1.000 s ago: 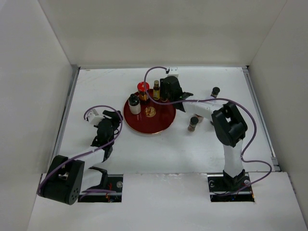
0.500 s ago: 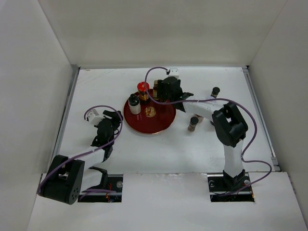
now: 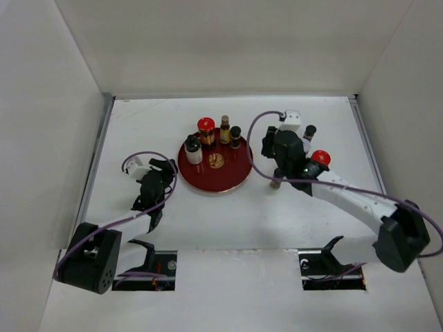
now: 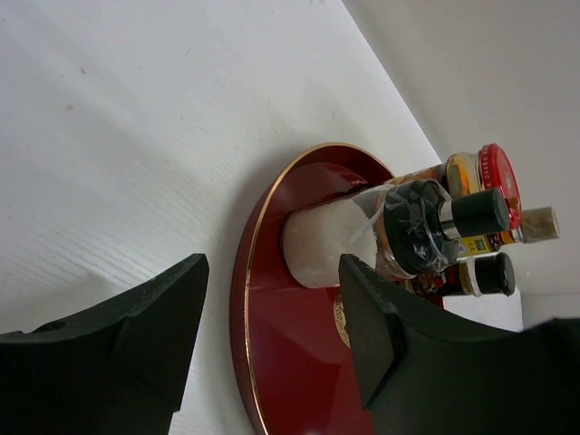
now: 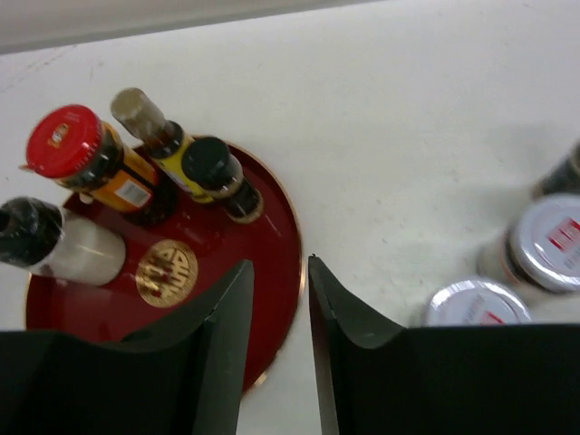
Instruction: Organize the condiment bottles
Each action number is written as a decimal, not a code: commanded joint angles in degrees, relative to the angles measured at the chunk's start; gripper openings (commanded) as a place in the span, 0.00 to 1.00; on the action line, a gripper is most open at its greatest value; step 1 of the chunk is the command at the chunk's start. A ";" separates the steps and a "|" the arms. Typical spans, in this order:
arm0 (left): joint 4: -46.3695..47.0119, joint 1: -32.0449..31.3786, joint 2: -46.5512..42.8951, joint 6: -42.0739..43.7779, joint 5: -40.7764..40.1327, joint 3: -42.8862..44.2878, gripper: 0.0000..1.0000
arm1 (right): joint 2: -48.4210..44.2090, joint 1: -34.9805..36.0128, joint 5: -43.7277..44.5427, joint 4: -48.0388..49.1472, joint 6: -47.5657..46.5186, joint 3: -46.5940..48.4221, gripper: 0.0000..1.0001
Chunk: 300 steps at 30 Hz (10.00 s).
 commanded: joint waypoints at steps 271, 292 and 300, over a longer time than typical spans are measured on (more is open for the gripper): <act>4.91 2.61 4.03 -4.88 4.46 0.77 0.56 | -0.07 3.62 2.70 8.64 1.30 -4.49 0.41; 5.09 1.73 4.29 -3.64 4.37 1.30 0.54 | 16.97 -20.93 5.70 0.38 2.27 2.61 1.00; 5.09 1.99 4.65 -4.17 4.81 1.21 0.54 | 18.28 -21.01 3.94 -0.06 4.20 1.47 0.80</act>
